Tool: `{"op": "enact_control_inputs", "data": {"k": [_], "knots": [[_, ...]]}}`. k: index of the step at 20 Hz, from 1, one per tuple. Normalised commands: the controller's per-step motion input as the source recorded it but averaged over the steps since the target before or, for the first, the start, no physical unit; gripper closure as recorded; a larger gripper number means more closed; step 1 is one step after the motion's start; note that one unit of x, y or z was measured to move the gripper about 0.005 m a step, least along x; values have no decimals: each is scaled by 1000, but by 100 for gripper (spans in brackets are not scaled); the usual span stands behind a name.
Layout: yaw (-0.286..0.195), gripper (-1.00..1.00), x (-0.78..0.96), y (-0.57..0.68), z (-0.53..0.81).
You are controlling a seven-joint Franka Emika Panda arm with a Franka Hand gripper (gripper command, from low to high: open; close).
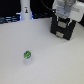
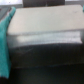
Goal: Open the kcup holder, insert the kcup into the holder, and close the kcup holder
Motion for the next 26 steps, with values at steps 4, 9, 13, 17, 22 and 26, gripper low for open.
{"op": "enact_control_inputs", "data": {"k": [4, 9, 13, 17, 22, 26], "knots": [[-79, 100, 807, -221, 268], [-53, 100, 934, -225, 250], [-43, 100, 985, -257, 120], [-51, 100, 981, -273, 146], [-50, 100, 971, -268, 191], [-57, 100, 958, -276, 190]]}}
